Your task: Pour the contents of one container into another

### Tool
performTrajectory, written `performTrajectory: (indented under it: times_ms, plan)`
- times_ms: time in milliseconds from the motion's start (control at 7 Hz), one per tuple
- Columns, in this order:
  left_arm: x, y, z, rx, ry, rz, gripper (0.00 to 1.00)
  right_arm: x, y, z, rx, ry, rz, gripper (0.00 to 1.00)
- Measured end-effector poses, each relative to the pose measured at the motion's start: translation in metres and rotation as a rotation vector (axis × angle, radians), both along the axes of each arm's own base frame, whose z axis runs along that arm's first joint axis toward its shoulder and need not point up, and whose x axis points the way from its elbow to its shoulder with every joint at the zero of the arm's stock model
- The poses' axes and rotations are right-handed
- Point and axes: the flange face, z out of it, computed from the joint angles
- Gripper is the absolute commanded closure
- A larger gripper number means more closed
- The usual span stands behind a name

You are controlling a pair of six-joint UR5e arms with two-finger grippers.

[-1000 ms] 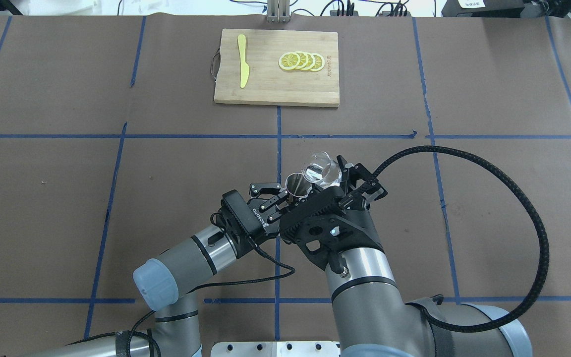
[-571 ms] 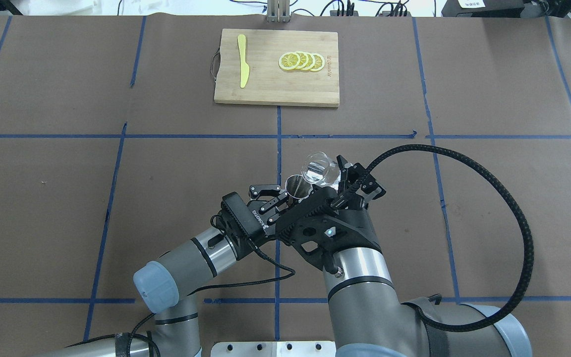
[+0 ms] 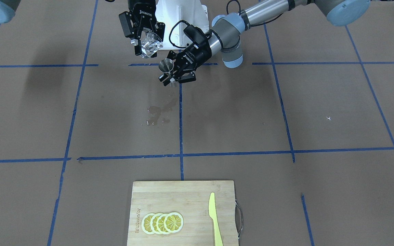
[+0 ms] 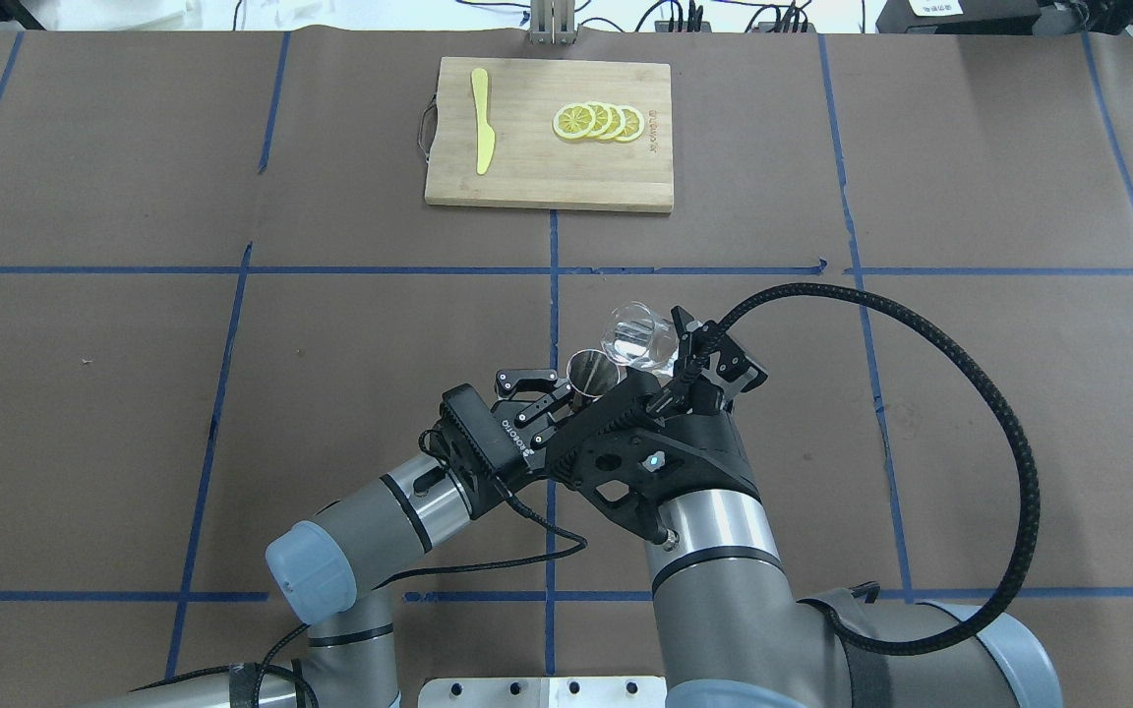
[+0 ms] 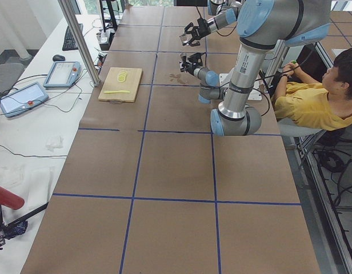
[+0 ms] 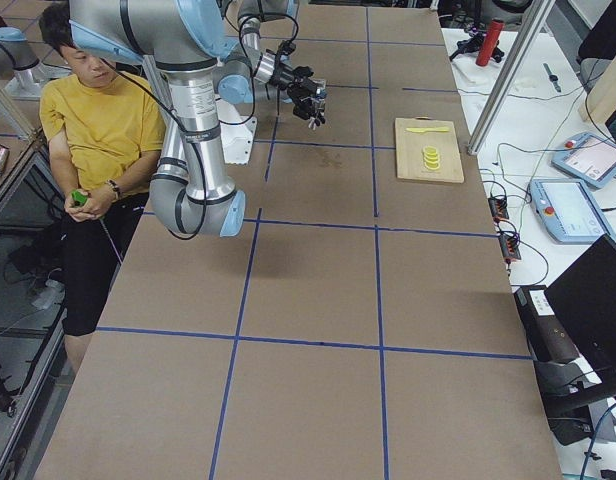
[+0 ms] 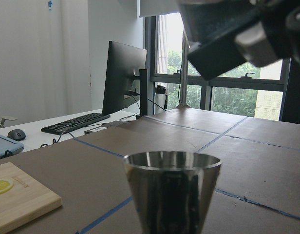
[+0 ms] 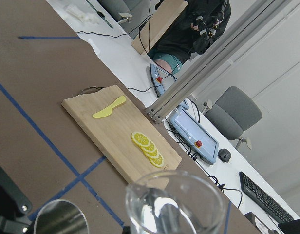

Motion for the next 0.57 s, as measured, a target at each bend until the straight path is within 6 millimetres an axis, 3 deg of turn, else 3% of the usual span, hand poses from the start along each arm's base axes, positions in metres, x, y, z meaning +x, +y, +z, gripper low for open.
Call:
performTrajectory:
  times_ms: [571]
  plan:
    - [0.0004, 0.0009, 0.0001, -0.001, 0.000, -0.001, 1.00, 0.0085, 0.0012, -0.0009, 0.003, 0.070, -0.020, 1.00]
